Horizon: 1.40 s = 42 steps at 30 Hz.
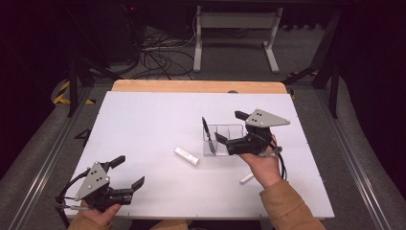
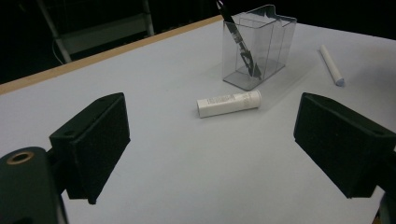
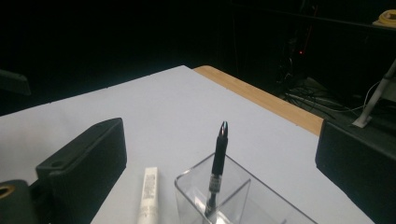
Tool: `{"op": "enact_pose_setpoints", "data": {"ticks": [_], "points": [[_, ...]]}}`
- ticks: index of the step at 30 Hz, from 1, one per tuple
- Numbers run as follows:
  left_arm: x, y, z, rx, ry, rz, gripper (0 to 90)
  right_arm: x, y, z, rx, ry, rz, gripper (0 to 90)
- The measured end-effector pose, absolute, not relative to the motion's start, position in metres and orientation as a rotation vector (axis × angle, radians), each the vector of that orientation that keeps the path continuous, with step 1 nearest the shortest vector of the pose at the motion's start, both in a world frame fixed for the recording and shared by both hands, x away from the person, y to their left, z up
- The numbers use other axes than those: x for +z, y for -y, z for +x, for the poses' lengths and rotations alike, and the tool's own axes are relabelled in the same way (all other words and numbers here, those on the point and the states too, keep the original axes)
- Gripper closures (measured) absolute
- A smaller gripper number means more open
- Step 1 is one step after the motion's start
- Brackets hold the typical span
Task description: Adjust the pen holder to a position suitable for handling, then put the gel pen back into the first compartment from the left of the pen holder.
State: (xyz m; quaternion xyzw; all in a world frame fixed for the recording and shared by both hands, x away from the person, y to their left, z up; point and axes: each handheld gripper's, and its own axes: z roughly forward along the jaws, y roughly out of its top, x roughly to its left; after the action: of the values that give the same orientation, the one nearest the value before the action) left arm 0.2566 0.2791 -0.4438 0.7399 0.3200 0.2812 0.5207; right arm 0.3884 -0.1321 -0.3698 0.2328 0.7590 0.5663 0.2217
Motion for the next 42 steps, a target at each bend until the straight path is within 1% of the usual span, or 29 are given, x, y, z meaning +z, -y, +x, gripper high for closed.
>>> {"op": "enact_pose_setpoints", "data": {"ticks": [3,14,19,29,31,33,34,40,42], "points": [[-0.443,-0.277,0.258,0.672,-0.762,1.776,11.4,-0.371,0.145,0.378,1.563,-2.080,0.640,2.3],[-0.442,-0.275,0.259,0.665,-0.763,1.775,11.4,-0.379,0.168,0.362,1.565,-2.065,0.663,1.6],[-0.440,-0.273,0.260,0.660,-0.760,1.777,11.3,-0.389,0.186,0.355,1.563,-2.061,0.719,0.0],[-0.438,-0.269,0.267,0.641,-0.747,1.780,11.3,-0.408,0.215,0.338,1.540,-2.028,0.784,0.0],[-0.438,-0.268,0.269,0.636,-0.746,1.786,11.3,-0.413,0.217,0.336,1.550,-2.012,0.774,1.3],[-0.437,-0.267,0.271,0.621,-0.753,1.786,11.3,-0.421,0.220,0.333,1.568,-2.023,0.760,6.1],[-0.436,-0.267,0.272,0.619,-0.751,1.778,11.3,-0.423,0.221,0.333,1.574,-2.047,0.756,6.8],[-0.432,-0.261,0.271,0.619,-0.753,1.790,11.3,-0.439,0.227,0.328,1.577,-2.085,0.763,8.2],[-0.430,-0.260,0.270,0.623,-0.748,1.797,11.3,-0.442,0.227,0.327,1.553,-2.095,0.753,5.4]]}}
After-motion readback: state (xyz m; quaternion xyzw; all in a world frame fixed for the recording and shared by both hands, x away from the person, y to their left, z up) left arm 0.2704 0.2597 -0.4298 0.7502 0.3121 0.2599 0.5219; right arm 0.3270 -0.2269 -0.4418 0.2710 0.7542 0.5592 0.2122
